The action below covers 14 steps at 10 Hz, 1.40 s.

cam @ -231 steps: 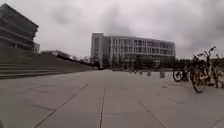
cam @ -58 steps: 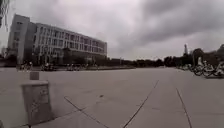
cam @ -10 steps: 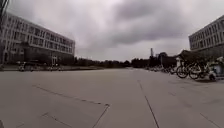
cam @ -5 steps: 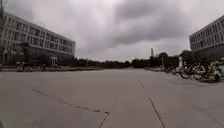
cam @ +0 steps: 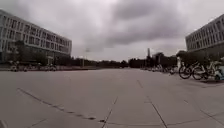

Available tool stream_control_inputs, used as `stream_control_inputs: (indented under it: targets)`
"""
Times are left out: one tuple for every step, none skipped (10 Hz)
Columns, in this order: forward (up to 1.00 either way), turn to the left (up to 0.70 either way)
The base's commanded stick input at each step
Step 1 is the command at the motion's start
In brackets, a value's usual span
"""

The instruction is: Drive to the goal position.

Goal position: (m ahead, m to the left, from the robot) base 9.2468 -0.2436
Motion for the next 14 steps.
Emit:
stream_control_inputs:
  targets:
    - [0.5, 0.0]
    - [0.5, 0.0]
    - [0.5, 0.0]
    - [0.5, 0.0]
    - [0.5, 0.0]
    - [0.5, 0.0]
    - [0.5, 0.0]
    - [0.5, 0.0]
    - [0.5, 0.0]
    - [0.5, 0.0]
    - [0.5, 0.0]
    - [0.5, 0.0]
    - [0.5, 0.0]
    - [0.5, -0.01]
